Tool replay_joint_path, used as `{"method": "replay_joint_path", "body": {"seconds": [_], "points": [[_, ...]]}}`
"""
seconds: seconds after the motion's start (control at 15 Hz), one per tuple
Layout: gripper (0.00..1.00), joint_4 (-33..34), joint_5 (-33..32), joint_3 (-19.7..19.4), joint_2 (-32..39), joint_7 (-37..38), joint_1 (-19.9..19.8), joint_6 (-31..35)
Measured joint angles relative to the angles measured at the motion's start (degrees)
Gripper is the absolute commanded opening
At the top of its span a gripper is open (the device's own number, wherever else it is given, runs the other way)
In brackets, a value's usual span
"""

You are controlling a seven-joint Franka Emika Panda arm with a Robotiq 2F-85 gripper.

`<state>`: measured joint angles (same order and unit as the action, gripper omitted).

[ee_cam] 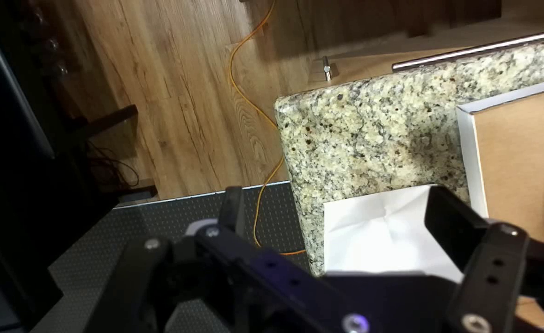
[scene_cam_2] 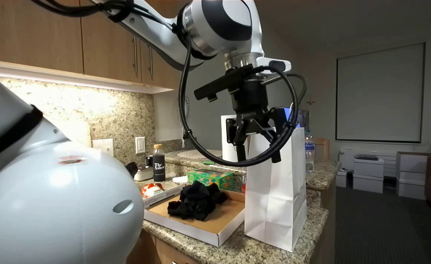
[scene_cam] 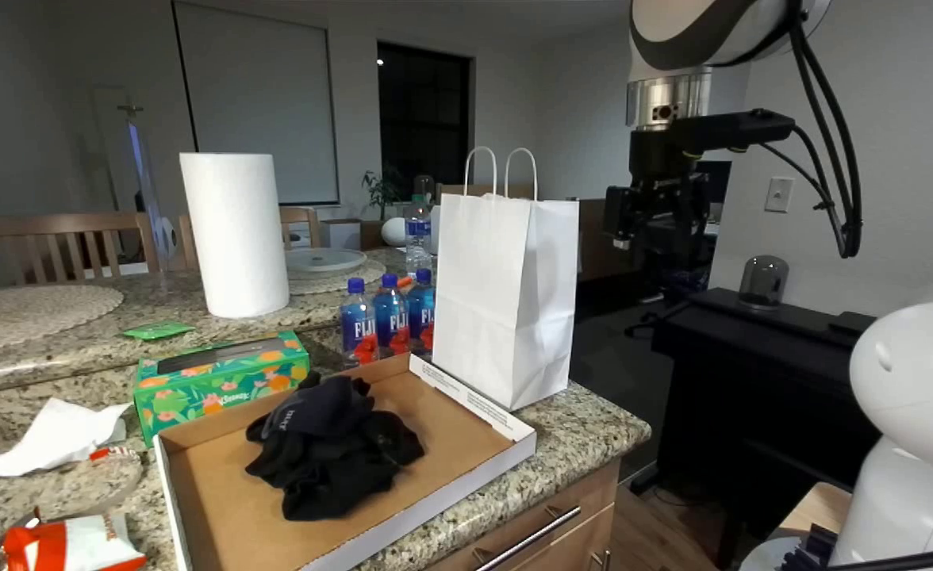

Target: Put the black socks in the white bag

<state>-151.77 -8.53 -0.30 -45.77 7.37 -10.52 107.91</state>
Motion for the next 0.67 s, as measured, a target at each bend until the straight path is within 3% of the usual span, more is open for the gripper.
{"method": "replay_joint_path", "body": {"seconds": [0.67], "points": [[1.0, 0.0, 0.0, 0.64, 0.27, 0.0, 1.03, 0.0]]}}
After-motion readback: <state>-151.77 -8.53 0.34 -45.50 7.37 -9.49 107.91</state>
